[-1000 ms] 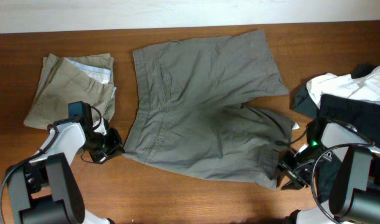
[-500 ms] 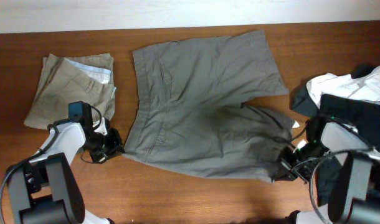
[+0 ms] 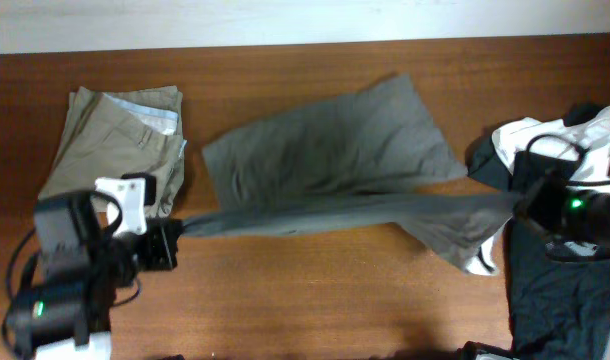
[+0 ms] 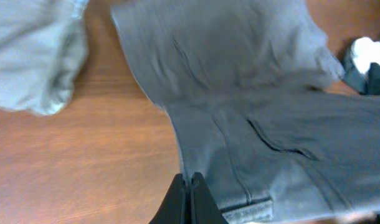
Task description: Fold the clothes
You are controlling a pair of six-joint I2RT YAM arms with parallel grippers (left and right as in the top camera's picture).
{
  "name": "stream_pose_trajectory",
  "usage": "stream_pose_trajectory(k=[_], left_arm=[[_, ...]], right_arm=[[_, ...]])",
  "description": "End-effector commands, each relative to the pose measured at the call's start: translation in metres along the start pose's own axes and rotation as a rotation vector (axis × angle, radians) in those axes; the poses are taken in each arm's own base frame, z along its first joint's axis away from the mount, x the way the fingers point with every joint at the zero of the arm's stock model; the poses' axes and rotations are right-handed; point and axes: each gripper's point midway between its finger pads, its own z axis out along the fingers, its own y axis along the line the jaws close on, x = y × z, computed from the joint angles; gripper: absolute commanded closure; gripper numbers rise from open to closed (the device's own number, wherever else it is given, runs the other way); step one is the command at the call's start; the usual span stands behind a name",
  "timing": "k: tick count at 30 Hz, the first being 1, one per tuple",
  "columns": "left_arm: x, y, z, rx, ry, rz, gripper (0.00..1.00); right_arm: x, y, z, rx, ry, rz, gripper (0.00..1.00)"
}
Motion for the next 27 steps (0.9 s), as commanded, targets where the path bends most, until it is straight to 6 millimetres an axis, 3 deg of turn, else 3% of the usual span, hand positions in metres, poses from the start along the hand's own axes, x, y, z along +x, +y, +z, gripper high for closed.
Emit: stream_pose_trajectory(k=[1,3,6,7,9,13,14,16,17,19,20,22,26,27], left_arm=[[-0.006,0.021,-0.032,-0.2,-0.084,0.013,1.0],[-0.005,0.026,-0.028,-0.216,-0.062,-0.007,1.0],[-0.006,0.042,-0.003,-0.232,0.035,-0.042,1.0],[-0.007,0.046,0.004,-0.232,0.056,-0.05,1.0],[-0.008,0.061,0.038,-0.226,0.154,-0.081,1.0],[0.003,0.073,0.095,-0.2,0.322,-0.097,1.0],[0.006,0.074,0.105,-0.194,0.347,-0.093,1.0],[0.009,0.072,0.111,-0.188,0.368,-0.086,1.0],[0.009,0.07,0.111,-0.187,0.367,-0.082,1.0],[0.008,0.07,0.11,-0.187,0.363,-0.081,1.0],[0.008,0.07,0.11,-0.187,0.363,-0.081,1.0],[0.008,0.07,0.11,-0.187,0.363,-0.081,1.0],[0.008,0.07,0.11,-0.187,0.363,-0.081,1.0],[0.008,0.07,0.11,-0.187,0.363,-0.081,1.0]], right_arm=[[-0.021,-0.001,-0.03,0.034,-0.151,-0.016,0.96],[-0.031,-0.007,-0.018,0.082,-0.133,0.009,0.95],[-0.056,-0.008,0.026,0.13,-0.023,0.022,0.95],[-0.066,-0.007,0.048,0.141,0.02,0.024,0.95],[-0.09,0.011,0.1,0.101,0.078,-0.071,0.96],[-0.104,0.036,0.179,0.072,0.158,-0.125,0.96],[-0.095,0.033,0.19,0.094,0.214,-0.126,0.96],[-0.077,0.024,0.193,0.133,0.302,-0.109,0.95],[-0.065,0.018,0.192,0.149,0.36,-0.104,0.86],[-0.021,0.032,0.194,0.018,0.54,-0.195,0.58],[-0.004,0.031,0.2,0.017,0.597,-0.222,0.51],[0.031,0.024,0.227,0.042,0.667,-0.258,0.47],[0.075,0.001,0.272,0.035,0.713,-0.269,0.47],[0.083,0.009,0.278,-0.051,0.722,-0.291,0.49]])
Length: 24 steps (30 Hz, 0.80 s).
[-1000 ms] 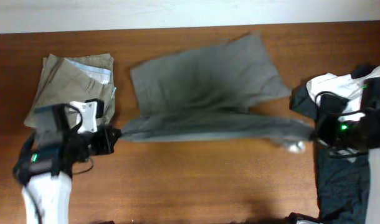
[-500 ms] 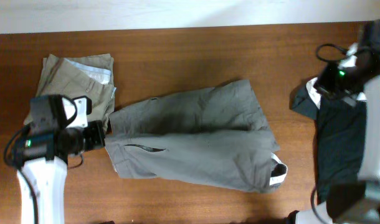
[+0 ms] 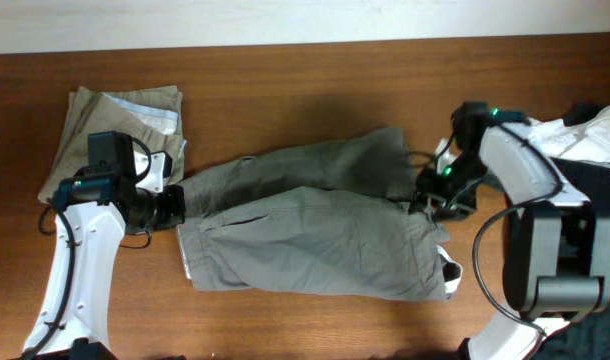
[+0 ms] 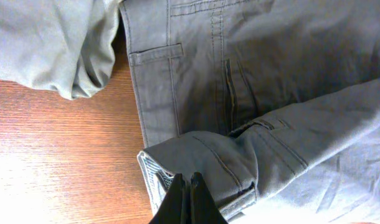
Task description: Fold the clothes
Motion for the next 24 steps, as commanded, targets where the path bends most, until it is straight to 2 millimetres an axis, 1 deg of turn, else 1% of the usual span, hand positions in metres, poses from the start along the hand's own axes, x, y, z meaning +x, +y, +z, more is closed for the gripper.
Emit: stream_pose_trajectory(k=[1,2,3,5,6,7,9,11,12,13,14,15,17,19,20,21,22,24], left_arm=[[-0.004,-0.002,-0.004,0.001,-0.019,0.004,1.0],[-0.004,-0.002,-0.004,0.001,-0.02,0.005,1.0],[-0.004,-0.002,-0.004,0.001,-0.019,0.005,1.0],[-0.004,-0.002,-0.004,0.001,-0.019,0.005,1.0],[-0.004,-0.002,-0.004,0.001,-0.019,0.005,1.0],[-0.004,-0.002,-0.004,0.001,-0.019,0.005,1.0],[-0.004,-0.002,-0.004,0.001,-0.019,0.004,1.0],[-0.004,-0.001,-0.004,-0.004,-0.019,0.004,1.0],[-0.004,-0.001,-0.004,-0.004,-0.019,0.004,1.0],[-0.004,0.0,-0.004,-0.008,-0.02,0.004,1.0],[-0.004,0.001,-0.004,-0.013,-0.022,0.005,1.0],[-0.008,0.001,-0.005,-0.014,-0.035,0.008,1.0],[-0.022,0.001,-0.005,-0.014,-0.091,0.02,1.0],[-0.041,0.0,-0.008,-0.015,-0.169,0.038,1.0],[-0.052,0.0,-0.01,-0.017,-0.214,0.047,1.0],[-0.055,0.001,-0.009,-0.023,-0.225,0.049,1.0],[-0.057,0.008,-0.005,-0.055,-0.218,0.044,1.0],[-0.054,0.015,0.011,-0.074,-0.169,0.033,1.0]], right_arm=[[0.005,0.019,0.015,-0.15,0.008,-0.103,0.52],[0.001,0.025,0.013,-0.179,-0.013,-0.116,0.62],[-0.005,0.027,0.005,-0.189,-0.044,-0.122,0.83],[-0.011,0.029,-0.009,-0.194,-0.083,-0.127,0.92],[-0.015,0.03,-0.02,-0.198,-0.108,-0.129,0.96],[-0.017,0.032,-0.034,-0.202,-0.135,-0.13,0.96],[-0.02,0.037,-0.056,-0.207,-0.182,-0.146,0.96],[-0.028,0.048,-0.086,-0.214,-0.275,-0.186,0.96],[-0.031,0.051,-0.096,-0.214,-0.304,-0.186,0.96],[-0.04,0.052,-0.113,-0.196,-0.364,-0.16,0.96],[-0.05,0.055,-0.124,-0.196,-0.413,-0.133,0.96],[-0.06,0.058,-0.13,-0.21,-0.459,-0.112,0.96],[-0.077,0.062,-0.137,-0.23,-0.522,-0.082,0.96],[-0.093,0.059,-0.141,-0.218,-0.578,-0.041,0.96],[-0.1,0.06,-0.143,-0.22,-0.603,-0.047,0.96],[-0.105,0.061,-0.145,-0.225,-0.624,-0.058,0.96],[-0.115,0.065,-0.145,-0.231,-0.652,-0.075,0.96],[-0.126,0.071,-0.139,-0.236,-0.663,-0.095,0.96]])
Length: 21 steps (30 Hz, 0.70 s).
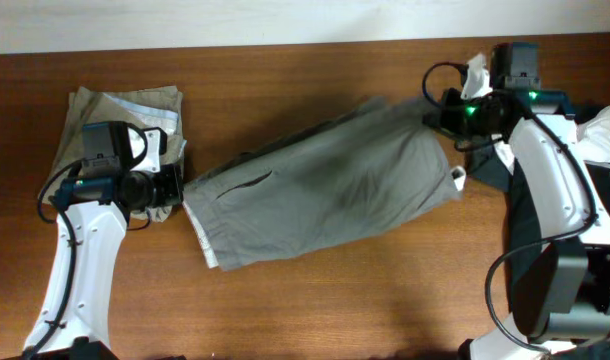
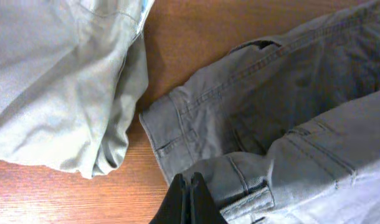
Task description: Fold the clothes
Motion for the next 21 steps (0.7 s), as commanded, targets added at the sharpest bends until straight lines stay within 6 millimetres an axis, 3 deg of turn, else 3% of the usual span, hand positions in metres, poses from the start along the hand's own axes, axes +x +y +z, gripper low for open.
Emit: stream_pose_trajectory(k=[1,3,5,6,7,8,10,12,13,15,16,18,20,21], left_arm=[[0.009,0.018,0.027,-0.064,0.08,-0.016,1.0],[0.022,0.023,0.05,-0.064,0.16,-0.031,0.99],[0.028,0.025,0.059,-0.064,0.193,-0.037,0.86],[0.03,0.027,0.063,-0.07,0.203,-0.038,0.8],[0.027,0.029,0.064,-0.083,0.19,-0.031,0.6],[0.021,0.032,0.061,-0.098,0.174,-0.02,0.51],[0.01,0.032,0.051,-0.109,0.161,0.009,0.48],[-0.005,0.026,0.033,-0.099,0.151,0.016,0.48],[-0.011,0.016,0.023,-0.055,0.147,0.014,0.53],[-0.016,-0.006,0.016,0.062,0.129,0.015,0.74],[-0.016,-0.021,0.017,0.139,0.126,0.044,0.82],[-0.009,-0.037,0.029,0.181,0.147,0.145,0.88],[0.019,-0.054,0.06,0.217,0.236,0.254,0.88],[0.041,-0.058,0.081,0.226,0.314,0.275,0.88]], right_arm=[[-0.008,-0.003,0.024,0.027,-0.008,-0.007,0.96],[-0.006,-0.009,0.049,0.028,0.016,-0.009,0.96],[-0.007,-0.015,0.06,0.03,0.022,-0.006,0.94],[-0.008,-0.016,0.065,0.03,0.019,-0.008,0.78],[-0.012,-0.018,0.066,0.034,0.006,-0.037,0.59],[-0.016,-0.022,0.062,0.053,-0.011,-0.065,0.55],[-0.017,-0.03,0.043,0.067,-0.01,-0.085,0.5],[-0.008,-0.042,0.018,0.097,0.027,-0.026,0.5],[0.006,-0.051,0.007,0.119,0.081,0.02,0.5],[0.037,-0.059,0.002,0.15,0.201,0.084,0.5],[0.06,-0.062,0.005,0.166,0.282,0.112,0.51],[0.086,-0.065,0.022,0.177,0.352,0.109,0.55],[0.104,-0.1,0.056,0.328,0.319,0.15,0.59],[0.12,-0.122,0.073,0.375,0.308,0.191,0.74]])
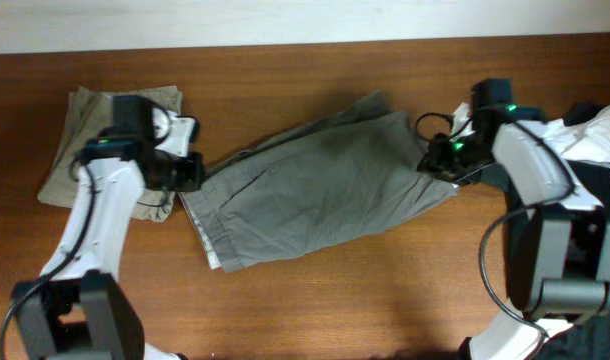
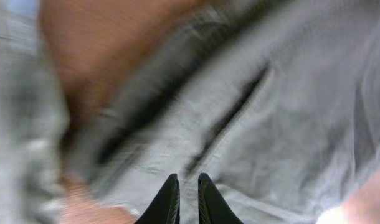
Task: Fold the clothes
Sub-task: 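Press and adjust the folded shorts edges with both grippers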
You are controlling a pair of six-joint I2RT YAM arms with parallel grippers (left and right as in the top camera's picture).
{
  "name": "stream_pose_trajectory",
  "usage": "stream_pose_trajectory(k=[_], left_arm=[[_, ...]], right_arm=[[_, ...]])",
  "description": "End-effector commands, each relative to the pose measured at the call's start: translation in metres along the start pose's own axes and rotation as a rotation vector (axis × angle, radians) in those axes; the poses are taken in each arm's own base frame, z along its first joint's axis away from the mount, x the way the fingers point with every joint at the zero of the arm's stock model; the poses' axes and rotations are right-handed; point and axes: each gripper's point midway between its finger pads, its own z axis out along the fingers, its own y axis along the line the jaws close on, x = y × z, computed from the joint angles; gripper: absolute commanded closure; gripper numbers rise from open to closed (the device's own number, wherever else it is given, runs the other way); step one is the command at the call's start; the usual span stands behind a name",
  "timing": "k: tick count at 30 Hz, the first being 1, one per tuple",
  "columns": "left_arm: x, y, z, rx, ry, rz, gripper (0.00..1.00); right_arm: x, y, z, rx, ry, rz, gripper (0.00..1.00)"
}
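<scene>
The grey-green trousers (image 1: 325, 190) lie doubled over in the middle of the table, slanting from near left to far right. My left gripper (image 1: 192, 170) is at their waistband end. In the blurred left wrist view its jaws (image 2: 187, 190) stand a little apart, open, with the grey cloth (image 2: 271, 124) beyond them. My right gripper (image 1: 432, 160) sits at the leg end of the trousers. From overhead I cannot make out whether it is open or shut.
Folded khaki trousers (image 1: 100, 140) lie at the far left, close to my left arm. A heap of black and white clothes (image 1: 575, 135) covers the right end. Bare wood of the table (image 1: 315, 300) runs along the near side.
My left gripper has shifted slightly right and farther back, and its jaws, then shut on the waistband, are now apart. My right gripper has come nearer along the trousers' right end.
First the trousers' top layer was stretched in a long strip between both grippers at the near side. Then the trousers lay doubled mid-table with a gripper at each end. Then they lay slanted farther back, the right gripper holding the far right corner. Now they rest folded.
</scene>
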Motion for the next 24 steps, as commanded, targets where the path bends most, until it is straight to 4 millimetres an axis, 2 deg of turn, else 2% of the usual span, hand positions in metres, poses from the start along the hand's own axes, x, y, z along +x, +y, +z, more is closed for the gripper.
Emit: stream_pose_trajectory(k=[1,2,4,5,7,9,10,11,12,13,15,16,18,19,21,24], left_arm=[[0.049,-0.015,0.065,0.073,0.212,0.09,0.88],[0.059,-0.013,0.078,0.068,0.264,0.084,0.88],[0.071,-0.009,0.093,0.076,0.317,0.068,0.88],[0.073,-0.008,0.096,0.078,0.329,0.064,0.87],[0.074,-0.004,0.096,0.051,0.335,0.069,0.85],[0.076,0.004,0.095,0.006,0.348,0.075,0.83],[0.077,0.008,0.093,-0.016,0.36,0.076,0.81],[0.075,0.011,0.092,-0.032,0.361,0.077,0.79],[0.073,0.011,0.091,-0.036,0.357,0.078,0.78],[0.069,0.011,0.09,-0.037,0.348,0.08,0.78],[0.058,0.005,0.085,-0.016,0.33,0.083,0.78],[0.054,0.003,0.082,-0.007,0.322,0.083,0.77],[0.045,0.001,0.073,-0.007,0.321,0.083,0.7],[0.038,-0.001,0.064,-0.007,0.318,0.084,0.66],[0.025,-0.005,0.051,-0.009,0.3,0.089,0.64],[0.011,-0.008,0.037,-0.015,0.271,0.098,0.63]], right_arm=[[0.024,-0.046,0.05,0.14,0.015,0.152,0.84],[0.041,-0.06,0.06,0.163,0.044,0.24,0.91],[0.072,-0.081,0.062,0.204,0.131,0.397,0.92],[0.094,-0.089,0.055,0.228,0.214,0.464,0.94],[0.112,-0.093,0.034,0.244,0.273,0.467,0.96],[0.112,-0.077,0.002,0.197,0.226,0.394,0.95],[0.112,-0.067,-0.023,0.176,0.172,0.374,0.94],[0.108,-0.062,-0.038,0.156,0.113,0.358,0.91],[0.096,-0.054,-0.057,0.123,0.007,0.331,0.82],[0.078,-0.046,-0.075,0.084,-0.126,0.284,0.59],[0.029,-0.027,-0.104,0.017,-0.385,0.116,0.43],[0.018,-0.026,-0.104,0.008,-0.414,0.106,0.4],[-0.005,-0.024,-0.086,-0.02,-0.428,0.095,0.38],[-0.016,-0.019,-0.07,-0.065,-0.409,0.082,0.38],[-0.03,-0.001,-0.034,-0.206,-0.351,-0.01,0.38],[-0.031,0.005,0.017,-0.334,-0.237,-0.004,0.38]])
